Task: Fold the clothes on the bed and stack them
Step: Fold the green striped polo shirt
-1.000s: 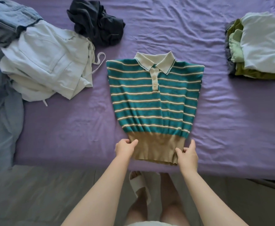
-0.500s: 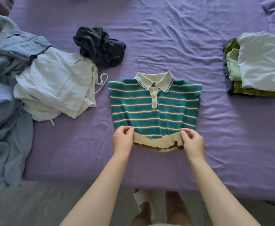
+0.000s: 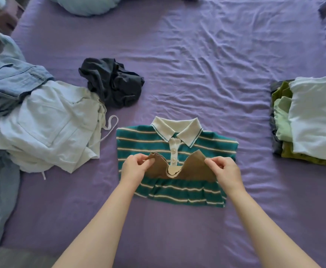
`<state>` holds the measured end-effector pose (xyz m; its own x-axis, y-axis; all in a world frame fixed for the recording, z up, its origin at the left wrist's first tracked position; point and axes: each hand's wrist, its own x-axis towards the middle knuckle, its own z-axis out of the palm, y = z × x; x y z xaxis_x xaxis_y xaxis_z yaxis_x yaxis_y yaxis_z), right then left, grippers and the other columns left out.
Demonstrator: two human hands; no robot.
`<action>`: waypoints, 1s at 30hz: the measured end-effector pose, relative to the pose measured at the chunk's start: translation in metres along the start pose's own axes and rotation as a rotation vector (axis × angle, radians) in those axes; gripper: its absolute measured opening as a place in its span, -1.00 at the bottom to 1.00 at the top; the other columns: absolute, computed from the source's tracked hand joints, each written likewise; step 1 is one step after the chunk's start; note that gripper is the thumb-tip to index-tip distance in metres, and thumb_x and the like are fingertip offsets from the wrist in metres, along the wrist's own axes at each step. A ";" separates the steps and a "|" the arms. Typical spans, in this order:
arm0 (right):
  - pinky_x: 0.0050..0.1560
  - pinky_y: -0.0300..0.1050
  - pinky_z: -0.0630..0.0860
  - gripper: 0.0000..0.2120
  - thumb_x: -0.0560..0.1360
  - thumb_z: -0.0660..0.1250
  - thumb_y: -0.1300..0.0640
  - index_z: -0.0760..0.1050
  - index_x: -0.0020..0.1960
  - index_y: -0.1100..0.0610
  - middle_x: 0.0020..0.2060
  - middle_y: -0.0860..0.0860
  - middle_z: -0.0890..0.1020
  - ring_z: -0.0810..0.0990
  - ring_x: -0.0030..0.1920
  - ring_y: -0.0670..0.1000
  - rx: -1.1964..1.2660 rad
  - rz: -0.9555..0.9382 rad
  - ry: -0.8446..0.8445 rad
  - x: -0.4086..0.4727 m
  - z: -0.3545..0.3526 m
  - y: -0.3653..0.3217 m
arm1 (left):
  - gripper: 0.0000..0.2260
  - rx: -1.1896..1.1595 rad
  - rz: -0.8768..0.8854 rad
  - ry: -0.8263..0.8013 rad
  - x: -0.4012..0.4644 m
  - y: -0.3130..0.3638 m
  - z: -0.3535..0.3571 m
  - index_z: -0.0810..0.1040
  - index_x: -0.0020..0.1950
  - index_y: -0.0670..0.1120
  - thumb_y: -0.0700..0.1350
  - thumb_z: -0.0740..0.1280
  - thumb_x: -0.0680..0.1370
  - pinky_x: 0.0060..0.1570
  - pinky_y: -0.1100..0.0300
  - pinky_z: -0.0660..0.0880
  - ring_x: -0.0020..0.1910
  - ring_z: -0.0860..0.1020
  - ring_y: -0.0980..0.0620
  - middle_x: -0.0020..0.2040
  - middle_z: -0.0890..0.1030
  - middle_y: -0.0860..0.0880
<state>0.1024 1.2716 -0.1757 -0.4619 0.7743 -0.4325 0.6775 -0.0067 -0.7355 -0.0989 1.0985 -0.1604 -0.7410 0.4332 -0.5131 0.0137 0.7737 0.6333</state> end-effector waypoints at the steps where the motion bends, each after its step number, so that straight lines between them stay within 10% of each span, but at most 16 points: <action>1: -0.18 -0.20 0.41 -0.86 0.52 0.34 0.00 0.58 -0.10 0.06 -0.15 -0.02 0.57 0.53 -0.11 -0.02 0.047 0.012 0.012 0.007 0.000 -0.001 | -0.85 -0.021 -0.013 0.015 0.008 0.001 0.001 0.61 0.00 -0.05 0.00 0.38 0.53 -0.02 0.07 0.52 -0.05 0.55 0.02 -0.05 0.63 0.00; 6: -0.10 -0.18 0.43 -0.93 0.59 0.24 0.11 0.47 0.03 0.08 -0.11 -0.04 0.57 0.53 -0.05 -0.02 0.104 0.059 0.047 0.032 0.005 -0.004 | -0.90 -0.213 -0.107 0.015 0.040 0.008 0.009 0.52 0.04 -0.03 -0.04 0.26 0.61 0.08 0.01 0.53 0.03 0.54 -0.05 0.00 0.59 -0.03; 20: -0.07 0.00 0.41 -0.85 0.61 0.17 0.15 0.43 0.14 0.17 -0.08 0.07 0.57 0.55 -0.02 0.16 -0.083 -0.009 0.200 0.081 0.021 -0.029 | -0.76 0.254 0.202 0.155 0.108 0.044 0.017 0.52 0.20 -0.04 -0.01 0.14 0.65 -0.10 0.06 0.42 0.05 0.50 -0.09 0.09 0.53 -0.07; 27: 0.28 0.21 0.37 -0.60 0.42 0.43 0.27 0.51 0.25 0.22 0.29 0.19 0.50 0.41 0.35 0.22 -0.598 -0.451 0.200 0.048 0.032 -0.004 | -0.68 0.536 0.662 0.151 0.060 0.020 0.068 0.63 0.12 -0.17 -0.35 0.44 0.38 -0.01 -0.07 0.53 0.03 0.57 -0.20 0.04 0.59 -0.17; 30: 0.27 0.33 0.35 -0.60 0.48 0.34 0.02 0.51 0.30 0.07 0.35 0.17 0.45 0.37 0.38 0.26 -0.869 -0.467 0.014 0.028 0.044 0.024 | -0.51 0.711 0.527 -0.039 0.047 -0.007 0.086 0.35 0.46 0.00 0.01 0.33 0.54 0.37 -0.21 0.24 0.45 0.29 -0.19 0.48 0.32 -0.12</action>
<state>0.0801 1.2653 -0.2287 -0.7873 0.5879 -0.1858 0.6158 0.7649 -0.1890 -0.0764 1.1537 -0.2387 -0.4973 0.8199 -0.2836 0.7705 0.5676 0.2901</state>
